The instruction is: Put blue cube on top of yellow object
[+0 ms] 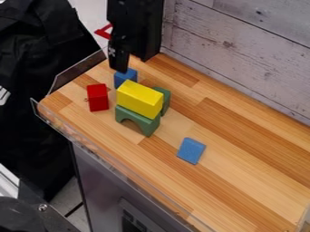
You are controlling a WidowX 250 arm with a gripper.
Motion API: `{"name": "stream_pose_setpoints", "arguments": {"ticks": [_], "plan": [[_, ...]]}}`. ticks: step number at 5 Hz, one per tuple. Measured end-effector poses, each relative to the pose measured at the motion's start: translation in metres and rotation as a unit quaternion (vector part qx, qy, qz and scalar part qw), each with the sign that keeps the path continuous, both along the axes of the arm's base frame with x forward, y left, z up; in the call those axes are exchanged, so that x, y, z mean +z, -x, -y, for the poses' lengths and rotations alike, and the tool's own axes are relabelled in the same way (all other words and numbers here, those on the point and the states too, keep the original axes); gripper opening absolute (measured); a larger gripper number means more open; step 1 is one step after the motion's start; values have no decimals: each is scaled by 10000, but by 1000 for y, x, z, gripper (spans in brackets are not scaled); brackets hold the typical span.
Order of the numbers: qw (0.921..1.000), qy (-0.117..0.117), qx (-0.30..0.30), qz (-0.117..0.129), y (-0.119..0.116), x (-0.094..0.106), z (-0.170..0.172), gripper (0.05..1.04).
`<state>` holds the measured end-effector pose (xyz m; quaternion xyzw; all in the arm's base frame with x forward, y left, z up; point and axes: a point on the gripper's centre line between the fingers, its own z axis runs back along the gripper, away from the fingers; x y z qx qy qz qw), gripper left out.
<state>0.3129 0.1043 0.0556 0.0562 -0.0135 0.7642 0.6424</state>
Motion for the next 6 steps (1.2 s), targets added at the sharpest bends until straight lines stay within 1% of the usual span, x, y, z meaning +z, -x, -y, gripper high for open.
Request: {"name": "stream_pose_setpoints", "arguments": {"ticks": [2, 4, 5, 6], "plan": [[9994, 264, -63, -215, 0, -28, 4, 999], [9988, 392, -10, -283, 0, -41, 5, 999], [9989, 398, 60, -223, -1, -42, 2, 952], [9988, 484, 63, -49, -3, -46, 2, 676]]}}
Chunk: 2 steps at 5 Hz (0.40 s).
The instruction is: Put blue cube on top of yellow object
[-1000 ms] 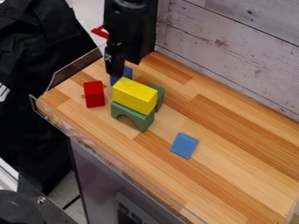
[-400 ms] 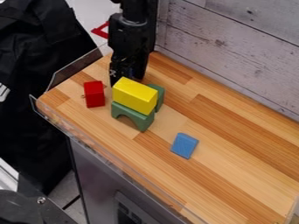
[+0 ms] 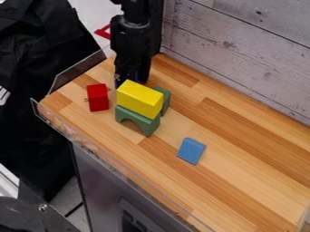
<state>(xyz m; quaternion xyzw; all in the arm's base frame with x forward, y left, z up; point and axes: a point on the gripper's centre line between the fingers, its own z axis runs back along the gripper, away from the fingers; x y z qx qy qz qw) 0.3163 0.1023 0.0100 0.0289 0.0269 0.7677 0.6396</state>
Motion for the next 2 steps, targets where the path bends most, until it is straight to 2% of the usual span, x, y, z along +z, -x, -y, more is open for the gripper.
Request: {"name": "stream_pose_setpoints", "arguments": {"ticks": [1, 2], "plan": [[9999, -34, -30, 149, 1, -2, -1, 587], [9999, -72, -72, 136, 7, 0, -1, 586]]}}
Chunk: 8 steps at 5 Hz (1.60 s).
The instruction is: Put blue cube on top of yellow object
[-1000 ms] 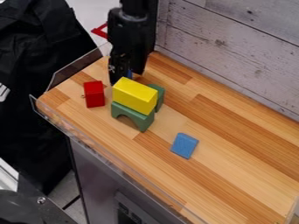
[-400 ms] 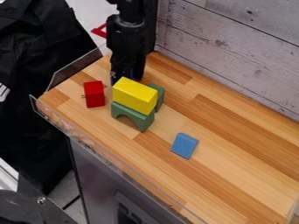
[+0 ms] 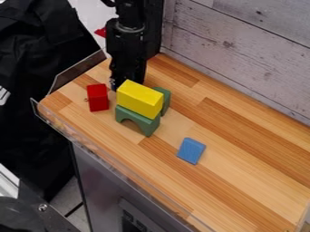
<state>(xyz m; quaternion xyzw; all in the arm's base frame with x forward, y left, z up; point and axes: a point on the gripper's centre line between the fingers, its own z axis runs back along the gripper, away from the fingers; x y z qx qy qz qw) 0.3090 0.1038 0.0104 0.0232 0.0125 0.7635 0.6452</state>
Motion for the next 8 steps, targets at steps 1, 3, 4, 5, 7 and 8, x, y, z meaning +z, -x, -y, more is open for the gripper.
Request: {"name": "stream_pose_setpoints", "arguments": {"ticks": [1, 3, 4, 5, 7, 8], "plan": [[9993, -111, 5, 351, -4, 20, -2, 586], [9904, -519, -283, 1249, -12, 97, 14, 586], [9892, -558, -473, 1269, -7, 116, 28, 586], [9907, -410, -507, 1196, 2, 124, 38, 586], [9962, 29, -646, 576, 37, 109, 52, 586], [9972, 195, -641, 327, 52, 93, 58, 586]]}}
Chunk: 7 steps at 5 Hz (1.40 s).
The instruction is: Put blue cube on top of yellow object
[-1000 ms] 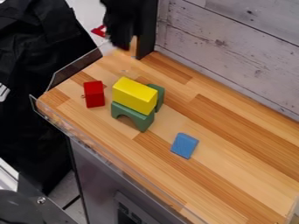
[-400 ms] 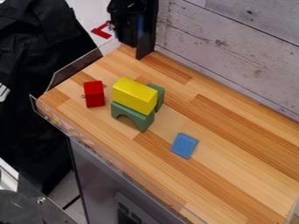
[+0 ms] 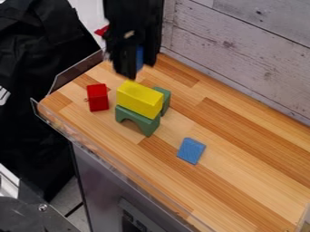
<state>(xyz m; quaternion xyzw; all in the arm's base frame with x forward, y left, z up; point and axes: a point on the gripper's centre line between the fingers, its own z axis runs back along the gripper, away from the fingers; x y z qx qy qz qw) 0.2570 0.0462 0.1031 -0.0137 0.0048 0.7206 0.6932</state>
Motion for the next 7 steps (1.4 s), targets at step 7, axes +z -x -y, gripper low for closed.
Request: {"name": "stream_pose_setpoints", "arguments": {"ticks": [7], "plan": [[9979, -242, -550, 228, -13, -21, 18, 586]]}}
